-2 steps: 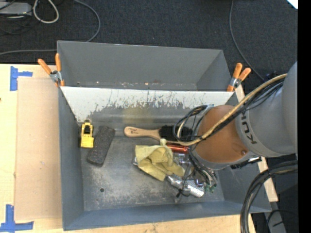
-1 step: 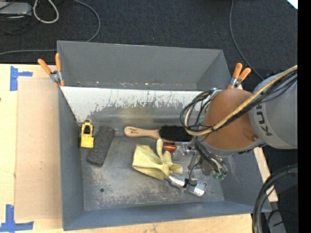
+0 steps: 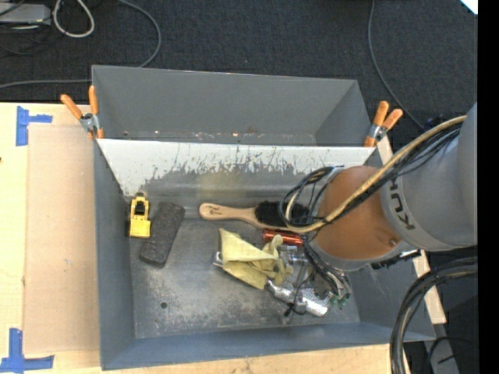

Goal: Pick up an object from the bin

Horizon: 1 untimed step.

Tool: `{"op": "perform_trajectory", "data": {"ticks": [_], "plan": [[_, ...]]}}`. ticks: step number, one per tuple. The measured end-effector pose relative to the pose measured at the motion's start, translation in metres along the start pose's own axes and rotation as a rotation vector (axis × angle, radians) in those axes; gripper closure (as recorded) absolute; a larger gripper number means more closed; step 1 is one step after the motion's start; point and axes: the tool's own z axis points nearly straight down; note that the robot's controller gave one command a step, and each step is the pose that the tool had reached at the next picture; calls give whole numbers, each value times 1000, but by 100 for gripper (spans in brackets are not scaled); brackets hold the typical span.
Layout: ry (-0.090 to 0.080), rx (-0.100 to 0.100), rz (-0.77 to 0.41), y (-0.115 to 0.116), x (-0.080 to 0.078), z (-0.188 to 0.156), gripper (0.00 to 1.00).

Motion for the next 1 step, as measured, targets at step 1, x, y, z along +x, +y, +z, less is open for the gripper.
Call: {"op": "perform_trajectory", "data": {"ticks": [1], "plan": [[-21, -1, 174, 9, 7, 6, 0]]}}
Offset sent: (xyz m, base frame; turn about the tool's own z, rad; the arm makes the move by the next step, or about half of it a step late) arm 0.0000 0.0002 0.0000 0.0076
